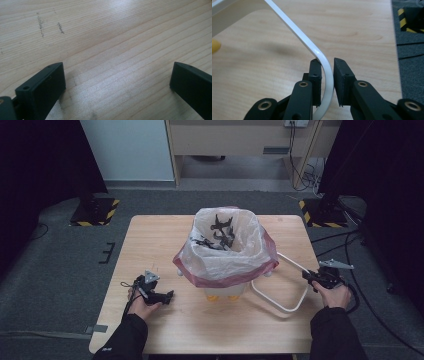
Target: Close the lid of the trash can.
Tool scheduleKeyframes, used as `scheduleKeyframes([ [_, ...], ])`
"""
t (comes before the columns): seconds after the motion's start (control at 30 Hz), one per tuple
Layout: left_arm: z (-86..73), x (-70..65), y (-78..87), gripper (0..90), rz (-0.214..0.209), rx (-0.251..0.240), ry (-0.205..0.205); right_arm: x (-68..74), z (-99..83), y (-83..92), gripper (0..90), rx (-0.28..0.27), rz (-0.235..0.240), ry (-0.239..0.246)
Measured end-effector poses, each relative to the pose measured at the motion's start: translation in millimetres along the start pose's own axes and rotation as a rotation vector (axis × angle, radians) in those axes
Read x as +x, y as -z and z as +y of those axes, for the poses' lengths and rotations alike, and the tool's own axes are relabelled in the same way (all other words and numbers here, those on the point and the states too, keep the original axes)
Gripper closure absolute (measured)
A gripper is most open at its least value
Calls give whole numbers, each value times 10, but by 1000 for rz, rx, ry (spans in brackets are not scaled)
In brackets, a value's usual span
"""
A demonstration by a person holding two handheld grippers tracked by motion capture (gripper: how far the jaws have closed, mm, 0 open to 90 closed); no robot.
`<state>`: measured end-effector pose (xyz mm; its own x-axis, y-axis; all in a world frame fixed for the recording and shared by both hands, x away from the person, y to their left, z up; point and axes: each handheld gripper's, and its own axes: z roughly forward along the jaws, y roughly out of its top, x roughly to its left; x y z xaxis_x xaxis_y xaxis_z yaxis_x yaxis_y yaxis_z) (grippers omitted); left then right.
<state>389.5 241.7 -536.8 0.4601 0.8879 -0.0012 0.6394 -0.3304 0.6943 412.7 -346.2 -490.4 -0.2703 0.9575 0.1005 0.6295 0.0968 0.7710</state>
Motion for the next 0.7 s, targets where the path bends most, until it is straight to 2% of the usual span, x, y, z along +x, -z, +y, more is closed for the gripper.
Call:
scheduleKeyframes([
  [0.03, 0, 0, 0, 0, 0, 0, 0, -8, 16, 28, 770, -34, -17, -24],
  [0.07, 0, 0, 0, 0, 0, 0, 0, -8, 16, 28, 770, -34, -17, -24],
  [0.17, 0, 0, 0, 0, 0, 0, 0, -14, 46, 71, 769, -87, -44, -51],
  [0.43, 0, 0, 0, 0, 0, 0, 0, 3, 90, 115, 767, -152, -61, -73],
  [0.5, 0, 1, 0, 0, -1, 0, 0, 5, 123, 154, 768, -199, -86, -85],
  [0.53, 0, 1, 0, 0, -1, 0, 0, 5, 123, 154, 768, -199, -86, -85],
  [0.6, 1, 1, -1, 0, -1, 0, 0, -3, 149, 195, 770, -242, -106, -102],
  [0.7, 1, 1, -1, 0, -1, 0, -1, -12, 169, 223, 769, -273, -113, -112],
])
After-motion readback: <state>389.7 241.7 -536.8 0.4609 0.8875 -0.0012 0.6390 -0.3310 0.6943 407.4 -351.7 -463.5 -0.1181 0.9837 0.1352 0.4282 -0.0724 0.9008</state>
